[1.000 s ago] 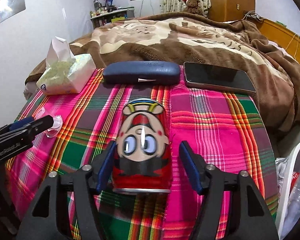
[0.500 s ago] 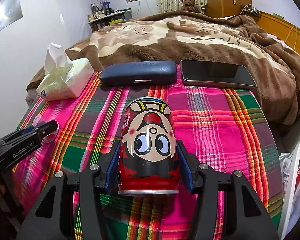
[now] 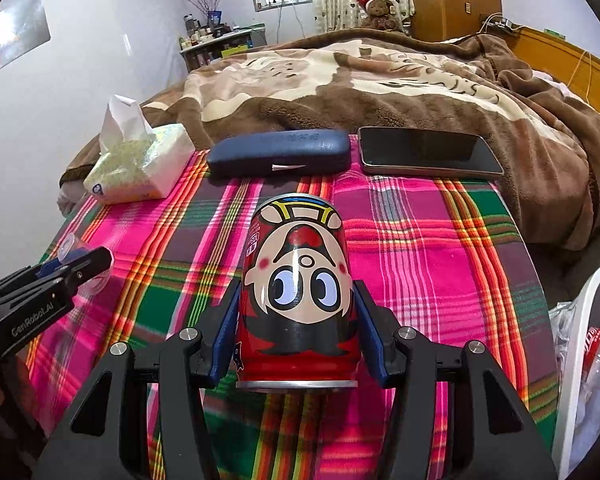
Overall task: Collect trash
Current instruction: 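Grasp the small clear plastic cup with the left gripper while the right grasps the red cartoon can, then carry the clear cup and red can over the white trash bin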
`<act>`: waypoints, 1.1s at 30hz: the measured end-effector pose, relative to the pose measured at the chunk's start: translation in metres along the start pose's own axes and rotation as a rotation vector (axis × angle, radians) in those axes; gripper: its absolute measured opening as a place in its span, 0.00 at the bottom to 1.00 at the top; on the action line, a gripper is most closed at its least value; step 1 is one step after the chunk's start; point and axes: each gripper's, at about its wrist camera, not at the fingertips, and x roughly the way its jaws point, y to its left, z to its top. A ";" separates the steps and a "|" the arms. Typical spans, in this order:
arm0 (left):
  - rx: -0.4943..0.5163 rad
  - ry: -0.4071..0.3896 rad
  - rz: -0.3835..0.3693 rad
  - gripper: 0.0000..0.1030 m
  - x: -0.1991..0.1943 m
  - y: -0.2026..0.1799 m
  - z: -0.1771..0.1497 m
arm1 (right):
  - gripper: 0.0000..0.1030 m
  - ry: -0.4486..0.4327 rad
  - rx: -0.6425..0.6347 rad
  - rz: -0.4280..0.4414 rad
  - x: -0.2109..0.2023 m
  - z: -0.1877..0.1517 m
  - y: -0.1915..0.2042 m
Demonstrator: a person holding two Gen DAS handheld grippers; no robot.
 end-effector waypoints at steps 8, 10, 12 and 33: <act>0.021 -0.030 -0.016 0.34 -0.036 -0.019 -0.012 | 0.53 -0.028 0.014 0.007 -0.026 -0.005 -0.010; 0.039 -0.039 -0.015 0.34 -0.046 -0.028 -0.014 | 0.53 -0.035 0.018 0.005 -0.033 -0.008 -0.013; 0.050 -0.053 -0.022 0.34 -0.056 -0.036 -0.016 | 0.53 -0.041 0.025 0.001 -0.039 -0.010 -0.017; 0.178 -0.108 -0.175 0.34 -0.127 -0.151 -0.046 | 0.53 -0.117 0.126 -0.075 -0.110 -0.041 -0.088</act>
